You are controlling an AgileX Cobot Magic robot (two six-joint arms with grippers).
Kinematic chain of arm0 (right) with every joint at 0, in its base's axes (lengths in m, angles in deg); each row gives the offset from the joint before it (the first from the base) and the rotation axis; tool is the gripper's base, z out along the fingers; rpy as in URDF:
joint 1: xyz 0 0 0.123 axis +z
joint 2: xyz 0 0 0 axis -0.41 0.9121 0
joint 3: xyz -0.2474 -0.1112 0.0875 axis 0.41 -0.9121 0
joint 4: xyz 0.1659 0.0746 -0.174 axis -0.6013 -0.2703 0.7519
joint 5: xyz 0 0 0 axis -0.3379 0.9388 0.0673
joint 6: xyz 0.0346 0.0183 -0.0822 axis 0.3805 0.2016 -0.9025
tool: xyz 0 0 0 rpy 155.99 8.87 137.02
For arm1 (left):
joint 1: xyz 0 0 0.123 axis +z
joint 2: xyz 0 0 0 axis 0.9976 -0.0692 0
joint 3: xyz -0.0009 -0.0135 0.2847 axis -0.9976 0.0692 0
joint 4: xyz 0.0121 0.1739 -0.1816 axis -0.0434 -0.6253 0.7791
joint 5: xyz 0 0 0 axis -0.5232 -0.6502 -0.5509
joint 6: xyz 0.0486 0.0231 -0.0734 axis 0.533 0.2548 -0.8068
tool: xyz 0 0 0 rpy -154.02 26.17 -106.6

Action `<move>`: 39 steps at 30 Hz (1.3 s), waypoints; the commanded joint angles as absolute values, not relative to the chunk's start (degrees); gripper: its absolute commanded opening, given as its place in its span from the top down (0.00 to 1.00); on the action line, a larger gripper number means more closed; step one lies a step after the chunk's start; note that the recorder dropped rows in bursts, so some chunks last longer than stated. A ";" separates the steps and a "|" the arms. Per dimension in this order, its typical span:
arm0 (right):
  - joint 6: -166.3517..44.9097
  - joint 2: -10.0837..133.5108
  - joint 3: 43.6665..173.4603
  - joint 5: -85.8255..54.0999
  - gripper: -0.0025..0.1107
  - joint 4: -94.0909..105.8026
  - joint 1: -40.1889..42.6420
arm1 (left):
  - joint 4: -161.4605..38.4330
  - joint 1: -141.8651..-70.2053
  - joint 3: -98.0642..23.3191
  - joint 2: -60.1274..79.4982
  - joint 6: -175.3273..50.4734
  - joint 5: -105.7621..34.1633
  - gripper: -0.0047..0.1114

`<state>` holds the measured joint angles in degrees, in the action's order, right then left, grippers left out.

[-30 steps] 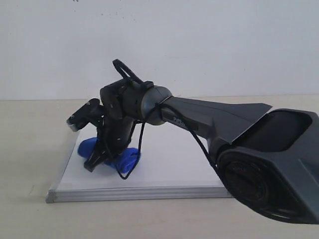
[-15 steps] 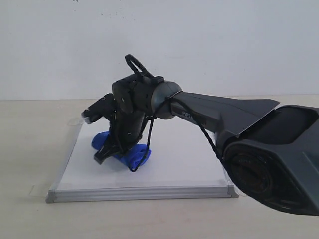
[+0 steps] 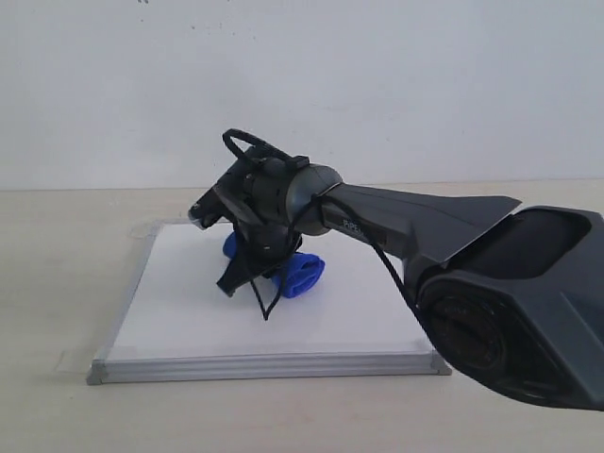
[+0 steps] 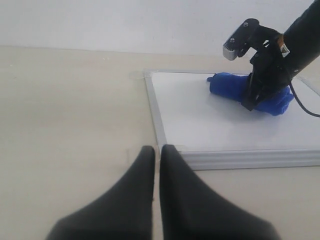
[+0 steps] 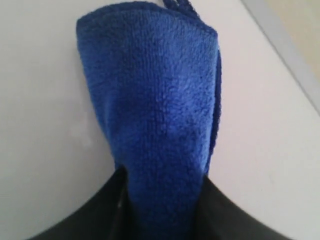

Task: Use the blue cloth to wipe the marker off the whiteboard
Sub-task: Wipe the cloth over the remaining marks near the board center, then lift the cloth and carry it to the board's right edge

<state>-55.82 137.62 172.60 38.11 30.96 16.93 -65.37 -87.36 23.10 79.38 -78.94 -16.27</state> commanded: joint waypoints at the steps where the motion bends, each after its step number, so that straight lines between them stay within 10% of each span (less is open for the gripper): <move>1: -55.72 138.40 172.30 40.98 0.98 30.07 16.67 | -65.40 -87.65 23.32 79.50 -78.79 -16.43 0.93; 10: -81.48 138.27 172.30 36.08 0.98 -3.79 20.76 | -65.40 -87.65 23.32 79.50 -78.79 -16.43 0.93; 39: -58.84 127.49 172.30 53.34 0.98 12.10 22.21 | -65.40 -87.65 23.32 79.50 -78.79 -16.43 0.93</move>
<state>-59.49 128.60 172.30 52.10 11.25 22.24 -65.37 -87.36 23.10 79.38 -78.94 -16.27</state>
